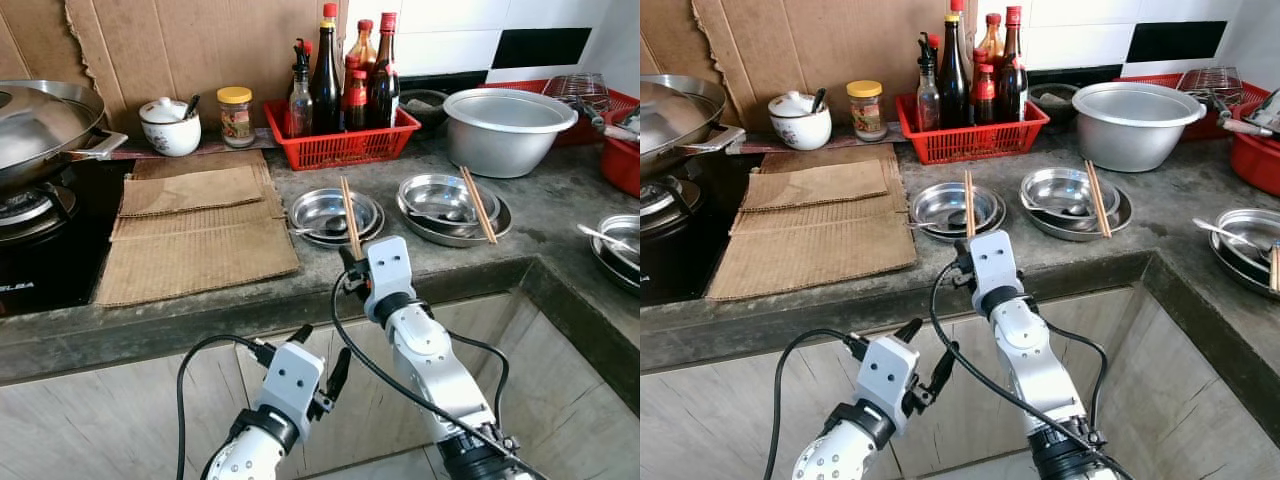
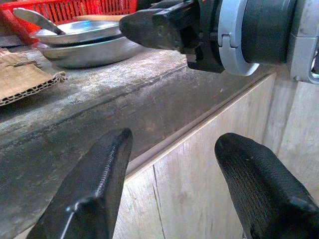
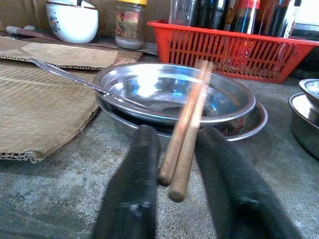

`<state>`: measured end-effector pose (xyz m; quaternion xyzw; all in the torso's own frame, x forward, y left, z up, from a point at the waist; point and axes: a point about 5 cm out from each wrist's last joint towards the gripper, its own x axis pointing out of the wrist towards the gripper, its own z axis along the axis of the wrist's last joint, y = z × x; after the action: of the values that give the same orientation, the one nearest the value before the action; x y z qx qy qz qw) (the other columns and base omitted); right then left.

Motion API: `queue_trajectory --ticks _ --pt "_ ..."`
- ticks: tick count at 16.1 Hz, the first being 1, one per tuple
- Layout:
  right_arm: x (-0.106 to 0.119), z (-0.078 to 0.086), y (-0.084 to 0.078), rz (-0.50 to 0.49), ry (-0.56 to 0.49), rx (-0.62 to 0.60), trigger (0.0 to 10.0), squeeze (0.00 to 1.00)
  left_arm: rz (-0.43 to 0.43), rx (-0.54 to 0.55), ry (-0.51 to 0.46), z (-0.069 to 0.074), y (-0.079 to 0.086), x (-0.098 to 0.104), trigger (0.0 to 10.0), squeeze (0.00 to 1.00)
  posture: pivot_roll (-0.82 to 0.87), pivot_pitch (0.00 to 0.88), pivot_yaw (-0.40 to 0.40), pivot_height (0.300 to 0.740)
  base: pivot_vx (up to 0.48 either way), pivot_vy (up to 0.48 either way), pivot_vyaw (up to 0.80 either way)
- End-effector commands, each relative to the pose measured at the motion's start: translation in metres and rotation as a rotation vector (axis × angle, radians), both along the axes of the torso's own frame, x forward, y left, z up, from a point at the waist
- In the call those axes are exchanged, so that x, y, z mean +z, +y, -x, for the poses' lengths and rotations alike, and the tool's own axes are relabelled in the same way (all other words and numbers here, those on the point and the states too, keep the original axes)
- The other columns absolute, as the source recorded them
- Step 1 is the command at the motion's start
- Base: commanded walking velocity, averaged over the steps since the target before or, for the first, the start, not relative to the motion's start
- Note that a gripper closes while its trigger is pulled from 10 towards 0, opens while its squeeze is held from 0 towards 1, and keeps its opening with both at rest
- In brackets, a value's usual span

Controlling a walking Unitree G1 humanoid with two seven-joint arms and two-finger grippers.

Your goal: Kitchen organization

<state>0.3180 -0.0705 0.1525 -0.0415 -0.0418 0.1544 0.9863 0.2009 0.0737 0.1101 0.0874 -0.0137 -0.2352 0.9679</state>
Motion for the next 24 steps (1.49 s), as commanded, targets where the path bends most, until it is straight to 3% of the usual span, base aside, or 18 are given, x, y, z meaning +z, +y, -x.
queue_trajectory --ticks 1,8,10,14,19,24 --pt "0.005 -0.003 -0.001 -0.005 -0.020 -0.003 0.0 0.00 0.001 -0.005 -0.021 0.001 0.000 0.004 10.0 0.00 0.23 0.000 -0.069 0.740 0.000 0.000 0.00" --pt "0.011 -0.003 -0.002 -0.016 -0.039 -0.016 0.0 0.00 -0.001 -0.004 -0.020 0.001 0.000 0.004 10.0 0.00 0.23 0.000 -0.071 0.740 0.000 0.000 0.00" --pt "0.020 0.001 0.000 -0.084 -0.084 0.006 0.0 0.00 -0.005 0.003 -0.017 0.000 0.000 0.003 10.0 0.00 0.23 0.000 -0.070 0.740 0.000 0.000 0.00" --pt "0.026 0.016 -0.015 -0.166 -0.130 -0.033 0.0 0.00 -0.028 0.046 -0.010 -0.003 0.005 -0.001 10.0 0.00 0.23 0.000 -0.077 0.740 0.000 0.000 0.00" --pt "0.027 0.051 -0.044 -0.180 -0.184 -0.105 0.0 0.00 -0.043 0.054 -0.006 -0.004 0.006 -0.004 10.0 0.00 0.21 0.000 -0.058 0.740 0.000 0.000 0.00" --pt "0.021 0.071 -0.049 -0.163 -0.174 -0.089 0.0 0.00 -0.048 0.063 -0.009 -0.008 0.008 -0.006 10.0 0.00 0.19 0.000 -0.044 0.740 0.000 0.000 0.00"
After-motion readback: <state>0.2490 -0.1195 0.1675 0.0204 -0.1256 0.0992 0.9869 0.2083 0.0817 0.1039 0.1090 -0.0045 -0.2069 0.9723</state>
